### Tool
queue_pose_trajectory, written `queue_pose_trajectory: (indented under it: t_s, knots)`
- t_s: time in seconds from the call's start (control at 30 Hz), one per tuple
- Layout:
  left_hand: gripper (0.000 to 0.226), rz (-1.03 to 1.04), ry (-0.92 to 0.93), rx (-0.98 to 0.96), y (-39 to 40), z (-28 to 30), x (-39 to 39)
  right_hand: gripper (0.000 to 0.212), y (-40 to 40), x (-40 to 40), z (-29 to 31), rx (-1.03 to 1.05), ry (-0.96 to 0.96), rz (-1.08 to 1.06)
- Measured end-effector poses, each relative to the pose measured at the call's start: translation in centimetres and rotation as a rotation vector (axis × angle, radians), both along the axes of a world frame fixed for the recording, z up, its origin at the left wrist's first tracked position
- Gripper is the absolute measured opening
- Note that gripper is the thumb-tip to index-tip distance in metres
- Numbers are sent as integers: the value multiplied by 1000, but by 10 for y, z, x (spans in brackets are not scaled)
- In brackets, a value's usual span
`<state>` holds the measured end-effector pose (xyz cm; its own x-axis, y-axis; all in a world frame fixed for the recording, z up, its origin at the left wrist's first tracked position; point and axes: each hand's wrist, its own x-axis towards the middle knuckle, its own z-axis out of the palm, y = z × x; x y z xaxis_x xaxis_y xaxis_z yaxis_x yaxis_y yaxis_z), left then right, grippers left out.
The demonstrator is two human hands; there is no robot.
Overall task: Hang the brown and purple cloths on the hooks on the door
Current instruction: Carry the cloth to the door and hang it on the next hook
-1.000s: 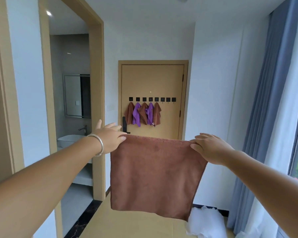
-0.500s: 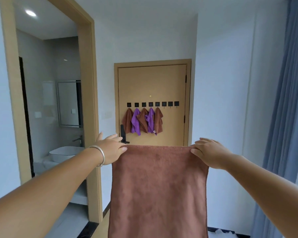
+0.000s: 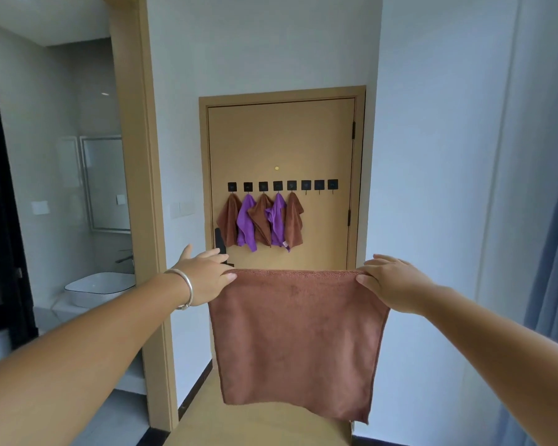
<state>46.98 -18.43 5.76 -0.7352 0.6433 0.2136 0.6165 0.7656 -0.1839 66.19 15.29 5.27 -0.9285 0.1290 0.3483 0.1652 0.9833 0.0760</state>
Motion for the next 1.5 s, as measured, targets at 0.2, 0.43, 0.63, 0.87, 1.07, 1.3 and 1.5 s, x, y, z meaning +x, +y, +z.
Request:
queue_pose_trajectory:
  t_s: [0.2,0.43,0.63,0.87,1.07,1.3,1.5]
  knots:
    - [51,-34,-3,-11,40,-8,-93,43,33,-84,-8,21,-8,-10]
    - [49,-76,36,43,82,16,-212,44,68,-195,16,8,7,-64]
    - [49,-96,38,44,119,19,-304,45,96,-281,12,3,20,-100]
    - [50,-104,4,16,176,-5,-397,37,149,-370,-4,-37,-11,-72]
    - [50,-71,6,7,237,-5,-464,46,227,-450,1,-63,-18,-29]
    - [50,-19,34,23,316,18,-525,47,317,-532,9,-85,17,13]
    - [49,-5,10,-9,370,9,-567,45,375,-581,-6,-144,-1,29]
